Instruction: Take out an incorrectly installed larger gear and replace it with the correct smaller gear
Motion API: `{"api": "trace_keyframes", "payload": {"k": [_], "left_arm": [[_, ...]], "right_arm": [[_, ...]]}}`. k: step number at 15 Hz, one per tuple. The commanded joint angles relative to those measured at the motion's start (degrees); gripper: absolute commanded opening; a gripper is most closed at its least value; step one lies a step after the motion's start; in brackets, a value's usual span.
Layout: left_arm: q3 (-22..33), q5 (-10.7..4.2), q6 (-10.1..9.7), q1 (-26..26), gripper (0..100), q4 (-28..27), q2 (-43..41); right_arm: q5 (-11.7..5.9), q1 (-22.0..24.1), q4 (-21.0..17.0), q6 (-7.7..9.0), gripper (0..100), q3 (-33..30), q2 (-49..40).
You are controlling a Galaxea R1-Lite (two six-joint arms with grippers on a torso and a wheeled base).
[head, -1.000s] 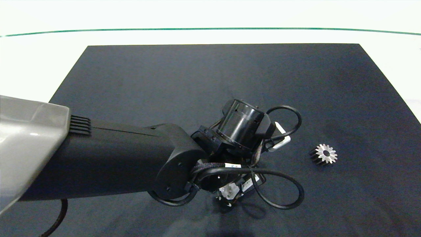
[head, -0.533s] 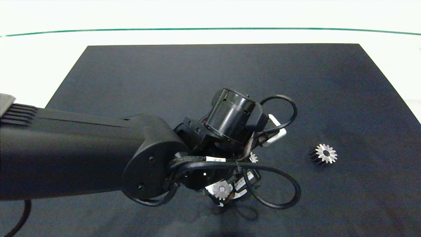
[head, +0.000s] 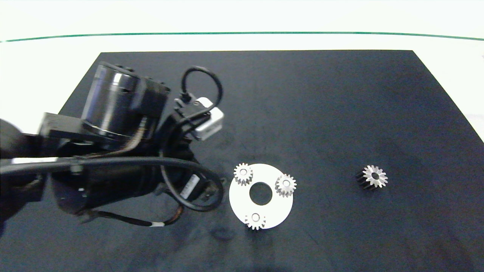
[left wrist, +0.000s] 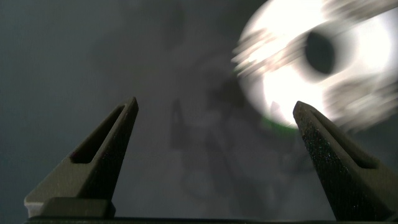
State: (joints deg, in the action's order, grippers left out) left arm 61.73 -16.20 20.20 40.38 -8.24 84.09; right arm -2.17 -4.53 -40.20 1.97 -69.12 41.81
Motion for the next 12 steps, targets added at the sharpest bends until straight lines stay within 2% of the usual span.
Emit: {"api": "trace_keyframes", "payload": {"k": [1, 2, 3, 5, 8, 10, 12], "left_arm": [[-11.5, -0.23, 0.54, -12.0, 100, -0.9, -22.0], [-11.7, -0.15, 0.72, -13.7, 100, -2.0, -24.4], [-12.0, -0.15, 0.89, -18.8, 100, -5.2, -30.4], [-12.3, -0.15, 0.45, -26.3, 100, -7.0, -37.8], [-12.3, -0.15, 0.19, -35.5, 100, -9.0, -47.7], [-12.3, -0.15, -0.51, -38.4, 100, -11.0, -53.6], [-12.3, -0.23, -1.13, -41.4, 100, -12.1, -58.3]], "right_arm": [[-0.73, 9.5, -0.1, 0.05, 100, -0.3, -2.0], [-1.17, 11.2, -0.1, 0.05, 100, -0.2, -2.4], [-2.84, 15.3, -0.1, 0.05, 100, 0.1, -3.6], [-5.74, 18.2, -0.1, 0.05, 100, 1.1, -7.2], [-12.33, 17.9, -0.2, 0.40, 100, 4.0, -15.3], [-14.53, 17.1, -0.2, 0.31, 100, 4.9, -20.2], [-15.06, 16.3, -0.3, 0.49, 100, 5.4, -24.9]]}}
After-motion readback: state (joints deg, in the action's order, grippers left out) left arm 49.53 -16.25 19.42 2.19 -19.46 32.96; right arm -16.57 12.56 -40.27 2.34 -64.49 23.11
